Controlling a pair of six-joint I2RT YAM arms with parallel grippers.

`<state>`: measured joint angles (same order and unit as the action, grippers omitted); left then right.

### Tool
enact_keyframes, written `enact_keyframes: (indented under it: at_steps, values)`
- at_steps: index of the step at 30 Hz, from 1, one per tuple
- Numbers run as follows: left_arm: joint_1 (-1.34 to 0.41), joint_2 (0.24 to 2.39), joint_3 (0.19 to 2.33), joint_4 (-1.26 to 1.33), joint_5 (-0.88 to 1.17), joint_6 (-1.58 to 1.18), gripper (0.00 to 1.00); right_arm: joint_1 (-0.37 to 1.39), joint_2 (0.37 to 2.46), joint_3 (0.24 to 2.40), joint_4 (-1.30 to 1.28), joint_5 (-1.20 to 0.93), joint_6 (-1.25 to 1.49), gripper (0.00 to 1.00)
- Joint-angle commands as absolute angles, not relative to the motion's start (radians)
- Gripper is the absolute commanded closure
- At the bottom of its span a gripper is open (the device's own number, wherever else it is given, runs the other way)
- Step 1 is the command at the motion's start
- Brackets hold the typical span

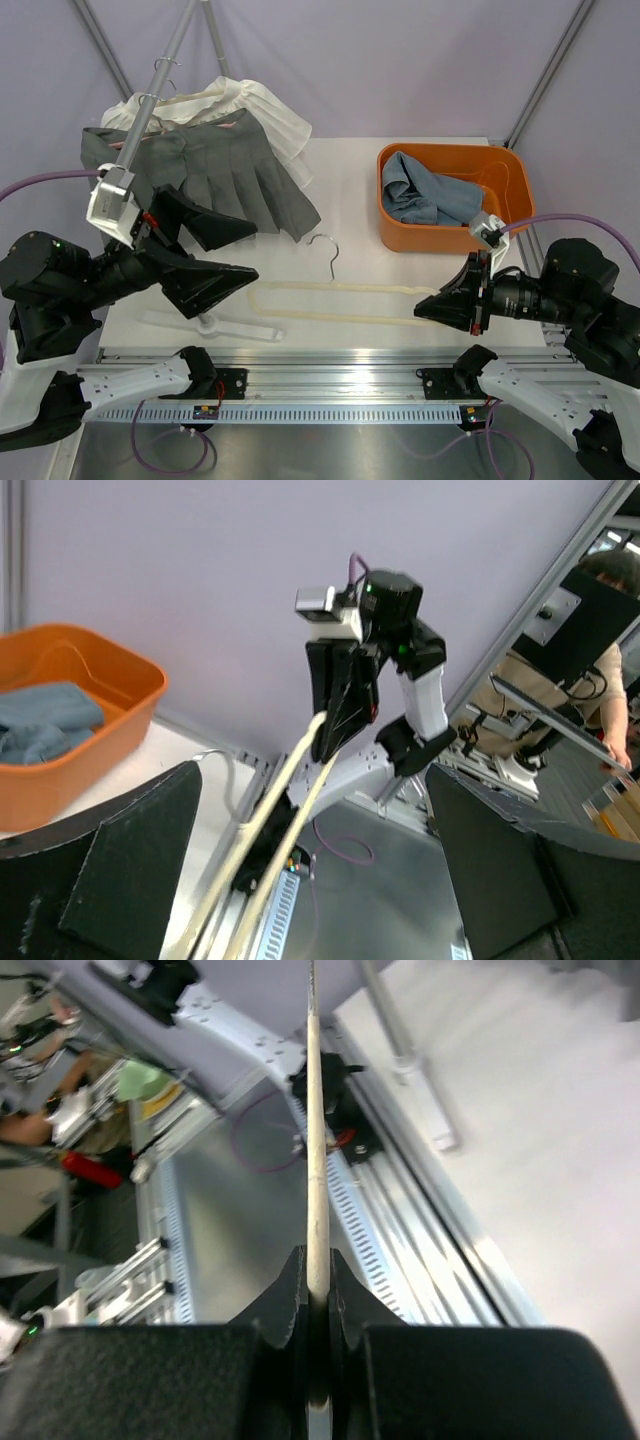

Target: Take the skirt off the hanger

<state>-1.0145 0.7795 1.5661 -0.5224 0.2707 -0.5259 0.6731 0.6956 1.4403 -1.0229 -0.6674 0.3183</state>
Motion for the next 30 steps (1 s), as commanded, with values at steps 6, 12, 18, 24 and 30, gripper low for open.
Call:
enact_keyframes:
  at_steps: [6,12,18,24,30]
  values:
    - [-1.014,0.814,1.624,-0.174,0.221,-0.384,0.01,0.676,0.801,1.428,-0.780,-0.527,0.242,1.00]
    - [-1.014,0.899,1.807,-0.185,0.079,-0.177,0.01,0.676,1.041,1.520,-0.569,-0.652,0.230,1.00]
    - [-1.014,0.943,1.899,-0.276,-0.205,-0.006,0.01,0.678,1.290,1.730,-0.457,-0.669,0.201,1.00]
    - [-1.014,0.904,1.819,-0.319,-0.365,0.109,0.01,0.686,1.442,1.828,-0.256,-0.692,0.204,1.00]
    - [-1.014,0.876,1.782,-0.299,-0.402,0.166,0.01,0.744,1.646,2.073,-0.284,-0.730,0.183,1.00]
